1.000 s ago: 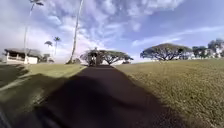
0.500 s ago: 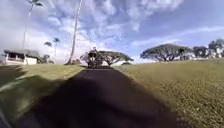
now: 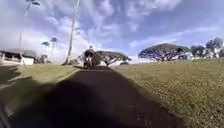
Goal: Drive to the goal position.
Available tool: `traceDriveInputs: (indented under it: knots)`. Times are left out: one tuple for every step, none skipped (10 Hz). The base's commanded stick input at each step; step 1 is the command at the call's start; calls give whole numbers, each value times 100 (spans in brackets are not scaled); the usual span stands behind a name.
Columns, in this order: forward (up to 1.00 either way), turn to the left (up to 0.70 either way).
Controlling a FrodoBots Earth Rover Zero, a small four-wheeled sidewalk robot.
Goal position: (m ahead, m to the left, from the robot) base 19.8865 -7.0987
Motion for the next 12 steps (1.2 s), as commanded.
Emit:
traceDriveInputs:
  knots:
    - [70, 0]
    - [70, 0]
    - [70, 0]
    - [70, 0]
    - [70, 0]
    - [70, 0]
    - [70, 0]
    - [70, 0]
    - [70, 0]
    - [70, 0]
    - [70, 0]
    - [70, 0]
